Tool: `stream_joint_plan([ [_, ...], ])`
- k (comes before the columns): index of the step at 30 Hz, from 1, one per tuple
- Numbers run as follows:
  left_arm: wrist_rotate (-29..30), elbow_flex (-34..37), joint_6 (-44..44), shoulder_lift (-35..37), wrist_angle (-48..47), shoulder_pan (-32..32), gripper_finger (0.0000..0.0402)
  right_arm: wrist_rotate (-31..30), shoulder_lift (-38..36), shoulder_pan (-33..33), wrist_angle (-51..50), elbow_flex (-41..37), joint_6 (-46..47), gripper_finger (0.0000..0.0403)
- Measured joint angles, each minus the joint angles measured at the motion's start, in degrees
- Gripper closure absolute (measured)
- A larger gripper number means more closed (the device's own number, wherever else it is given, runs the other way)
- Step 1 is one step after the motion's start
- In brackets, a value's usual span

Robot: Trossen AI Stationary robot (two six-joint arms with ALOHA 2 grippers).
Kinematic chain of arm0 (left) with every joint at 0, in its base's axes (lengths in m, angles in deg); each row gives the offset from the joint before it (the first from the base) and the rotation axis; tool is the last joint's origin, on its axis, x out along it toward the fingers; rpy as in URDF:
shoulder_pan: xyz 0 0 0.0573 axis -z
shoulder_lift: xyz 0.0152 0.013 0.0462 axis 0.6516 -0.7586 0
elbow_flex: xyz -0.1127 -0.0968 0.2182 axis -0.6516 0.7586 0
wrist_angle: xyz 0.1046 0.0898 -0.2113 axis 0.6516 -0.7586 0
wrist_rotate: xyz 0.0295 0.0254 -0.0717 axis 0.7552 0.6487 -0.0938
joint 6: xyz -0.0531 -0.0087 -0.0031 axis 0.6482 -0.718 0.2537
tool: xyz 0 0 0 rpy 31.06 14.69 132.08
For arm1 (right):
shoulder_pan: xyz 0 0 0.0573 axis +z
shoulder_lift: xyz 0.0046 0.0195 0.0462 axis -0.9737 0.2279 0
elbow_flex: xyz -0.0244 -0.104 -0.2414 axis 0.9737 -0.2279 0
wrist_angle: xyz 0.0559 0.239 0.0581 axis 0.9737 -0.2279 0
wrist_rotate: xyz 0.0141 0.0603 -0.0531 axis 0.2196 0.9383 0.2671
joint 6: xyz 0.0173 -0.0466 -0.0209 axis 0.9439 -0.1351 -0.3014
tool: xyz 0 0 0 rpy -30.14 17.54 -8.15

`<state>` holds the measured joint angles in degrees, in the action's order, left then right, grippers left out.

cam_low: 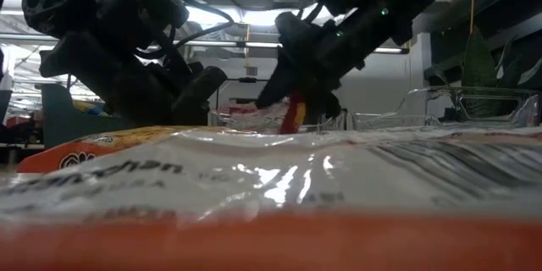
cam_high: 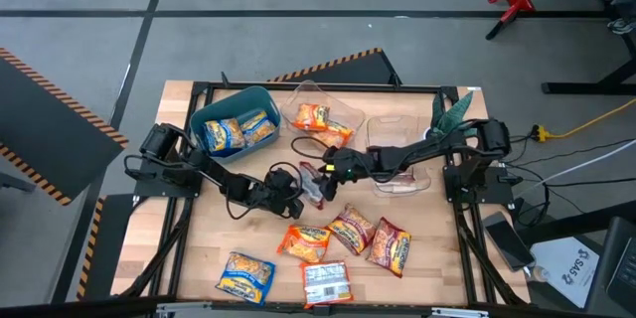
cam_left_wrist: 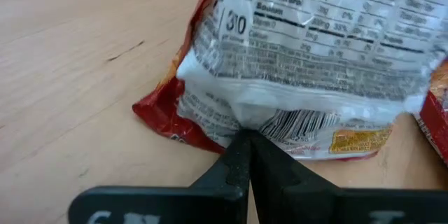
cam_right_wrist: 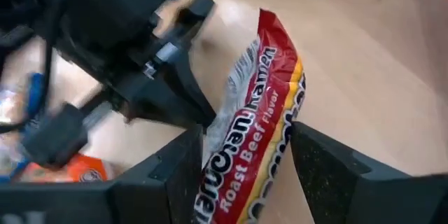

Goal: Sort Maruchan noodles
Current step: Put the red noodle pack into the right transparent bin

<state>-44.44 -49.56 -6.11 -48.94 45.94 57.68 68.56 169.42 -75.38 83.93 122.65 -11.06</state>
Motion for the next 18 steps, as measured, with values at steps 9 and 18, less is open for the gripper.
stream_joint_plan([
  [9, 0.1, 0.0, 0.0, 0.0, -0.1, -0.1, 0.0402, 5.5, 2.0, -0.5, 1.7, 0.1, 1.7, 0.0203],
  [18, -0.2, 0.0, 0.0, 0.0, 1.1, -0.1, 0.0402, 8.2, 1.9, -0.5, 0.7, 0.1, 1.9, 0.0250],
])
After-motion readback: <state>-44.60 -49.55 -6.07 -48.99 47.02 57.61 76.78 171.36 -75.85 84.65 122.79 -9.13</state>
